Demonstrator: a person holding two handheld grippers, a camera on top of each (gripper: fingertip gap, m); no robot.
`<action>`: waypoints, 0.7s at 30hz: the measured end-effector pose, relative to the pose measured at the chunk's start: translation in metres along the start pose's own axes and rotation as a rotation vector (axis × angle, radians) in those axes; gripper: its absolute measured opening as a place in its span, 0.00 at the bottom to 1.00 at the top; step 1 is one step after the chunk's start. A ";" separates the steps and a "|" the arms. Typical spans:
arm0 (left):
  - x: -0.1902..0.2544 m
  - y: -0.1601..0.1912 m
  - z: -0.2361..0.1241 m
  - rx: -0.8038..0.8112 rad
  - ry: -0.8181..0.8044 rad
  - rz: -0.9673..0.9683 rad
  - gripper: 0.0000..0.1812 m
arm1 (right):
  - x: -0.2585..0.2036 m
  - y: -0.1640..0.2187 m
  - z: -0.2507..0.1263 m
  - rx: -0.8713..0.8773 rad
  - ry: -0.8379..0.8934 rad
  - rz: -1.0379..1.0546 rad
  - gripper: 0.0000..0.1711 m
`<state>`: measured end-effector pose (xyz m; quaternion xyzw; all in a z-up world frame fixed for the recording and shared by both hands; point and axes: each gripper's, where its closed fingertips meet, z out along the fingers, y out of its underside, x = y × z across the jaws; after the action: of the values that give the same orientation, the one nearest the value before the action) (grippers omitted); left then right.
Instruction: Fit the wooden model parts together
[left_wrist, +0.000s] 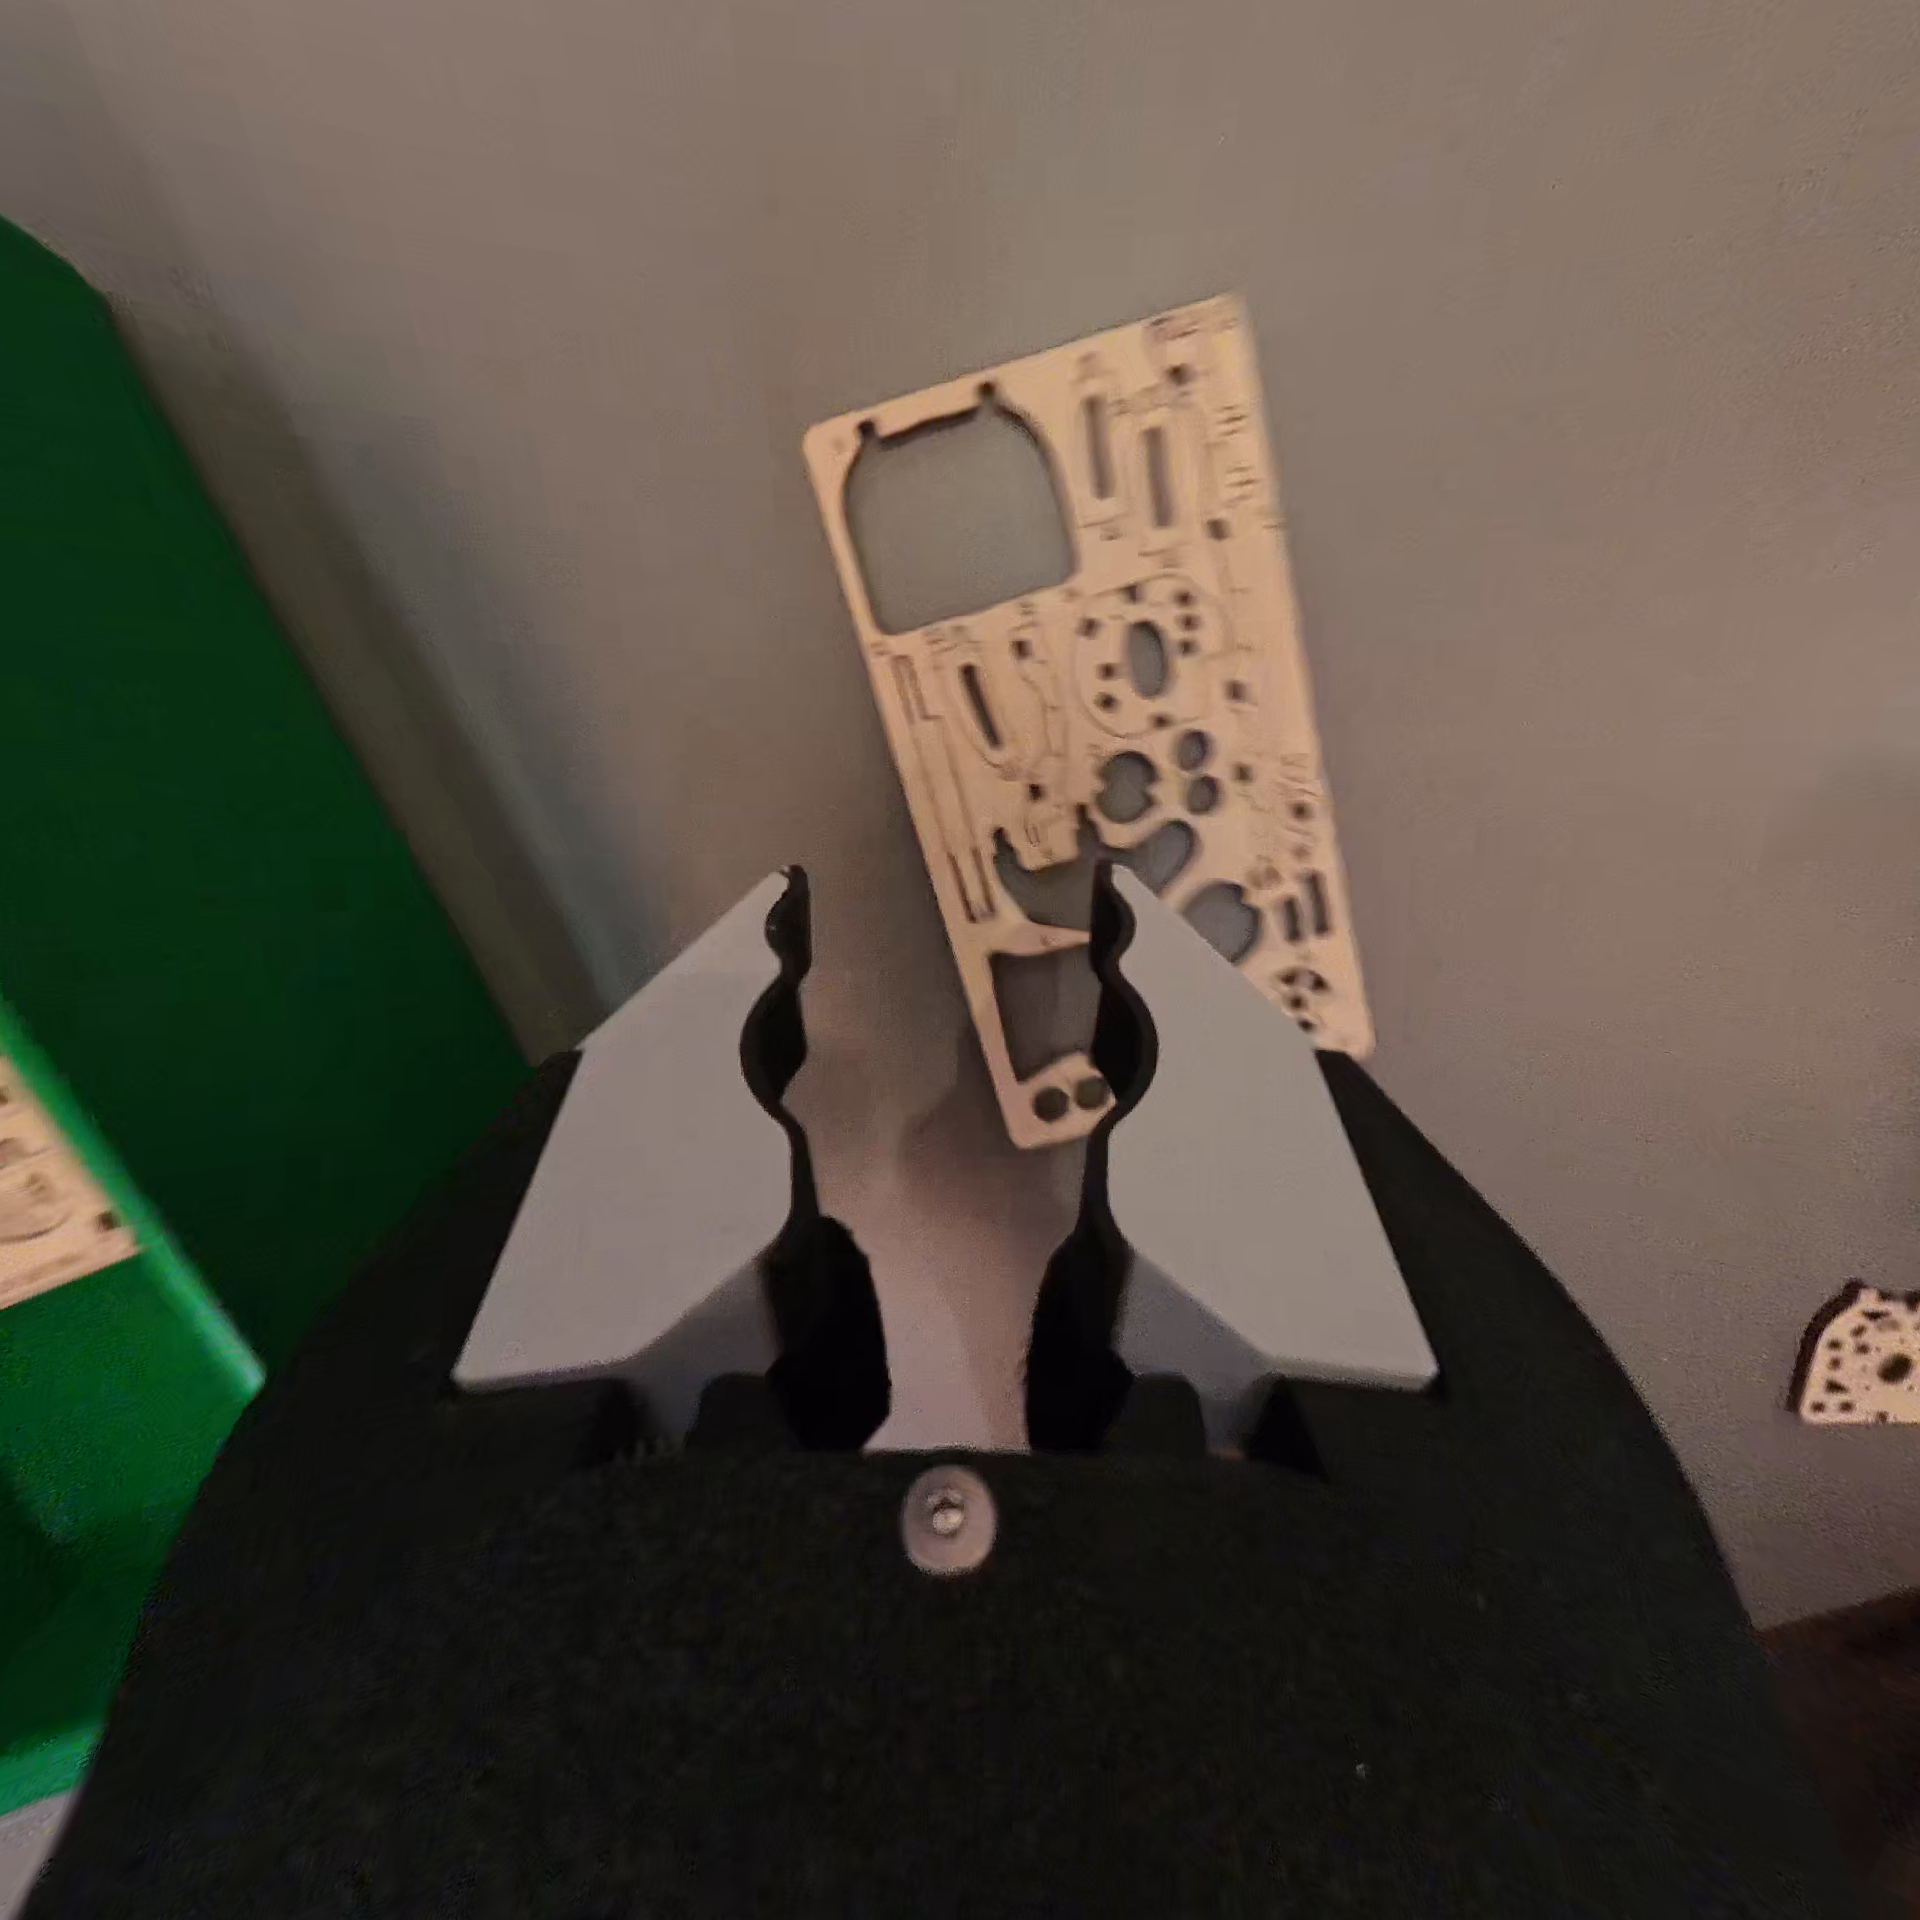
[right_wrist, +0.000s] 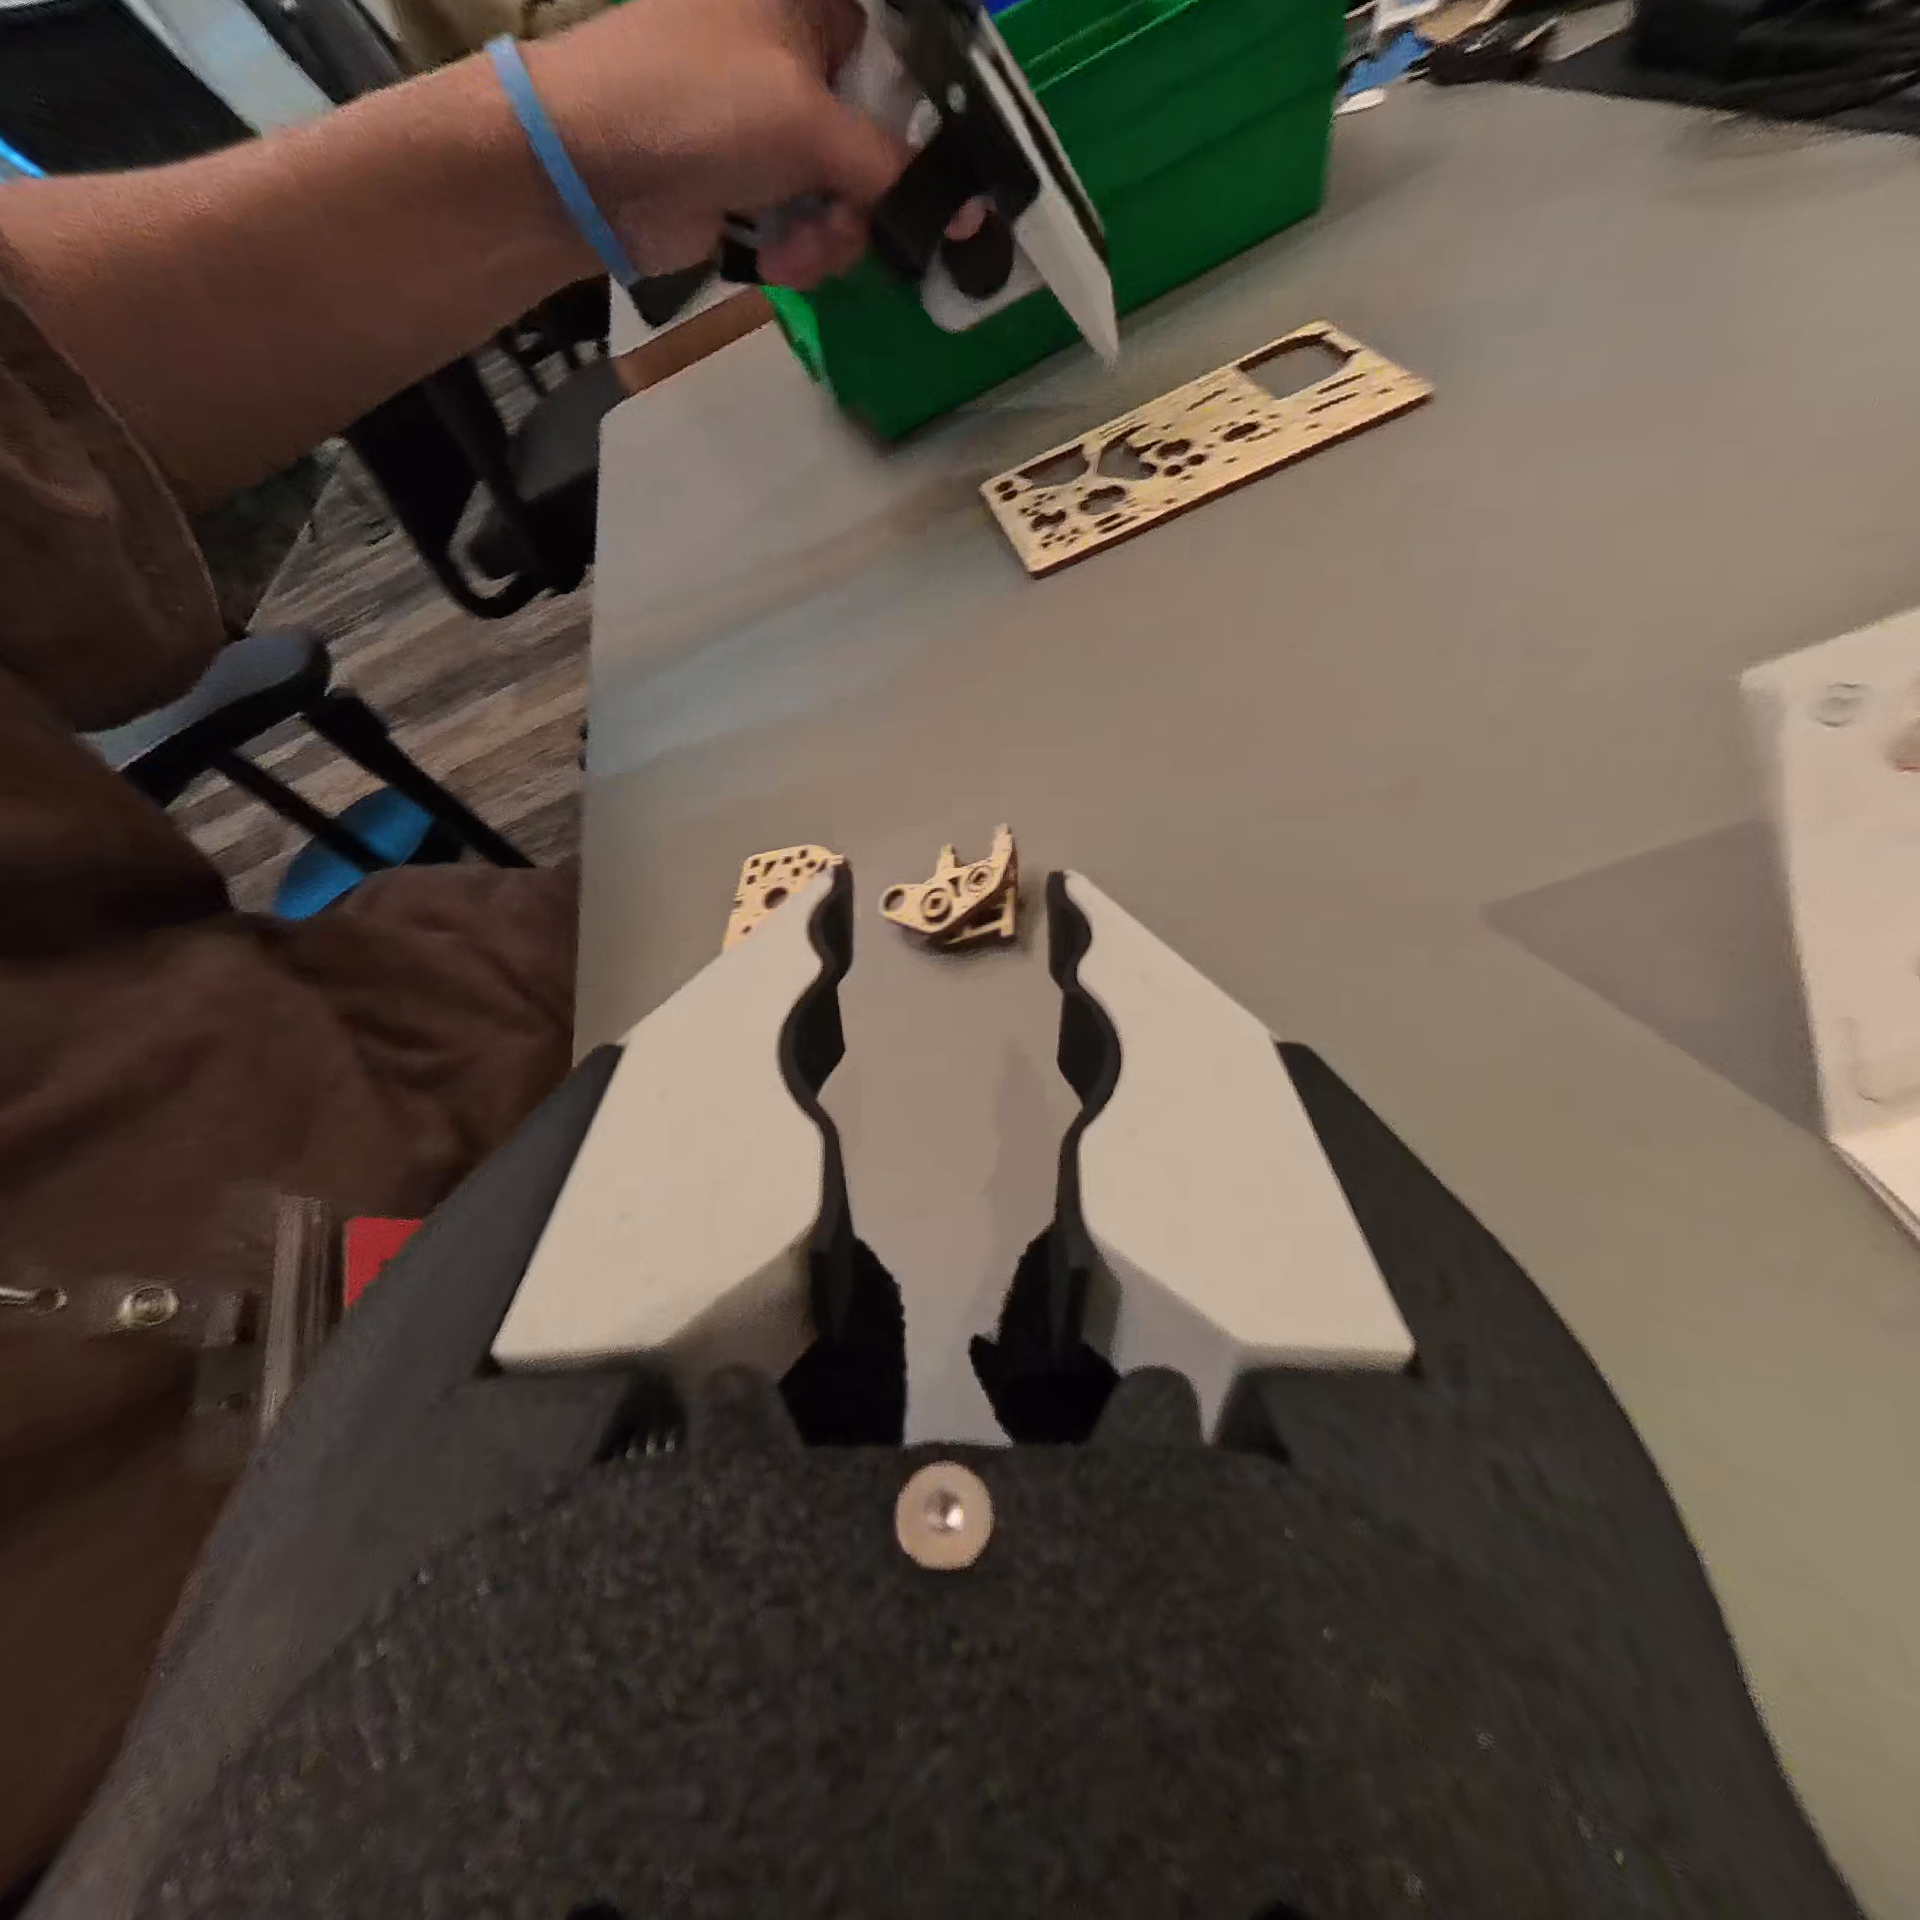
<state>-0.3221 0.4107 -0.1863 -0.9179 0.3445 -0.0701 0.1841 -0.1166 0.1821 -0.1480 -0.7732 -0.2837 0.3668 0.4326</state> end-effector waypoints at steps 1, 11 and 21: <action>0.019 0.000 -0.014 0.073 0.018 0.047 0.29 | -0.002 0.002 0.002 -0.010 -0.007 -0.005 0.22; 0.242 0.119 -0.032 0.308 0.453 0.861 0.34 | -0.010 0.003 0.004 -0.014 -0.066 0.073 0.21; 0.237 0.126 -0.015 0.129 0.721 1.055 0.31 | -0.002 -0.001 -0.005 0.013 -0.045 0.088 0.19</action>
<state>-0.2238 0.1632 -0.2207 -0.5310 0.7850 -0.2951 0.1215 -0.1138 0.1781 -0.1447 -0.7735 -0.2568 0.4047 0.4147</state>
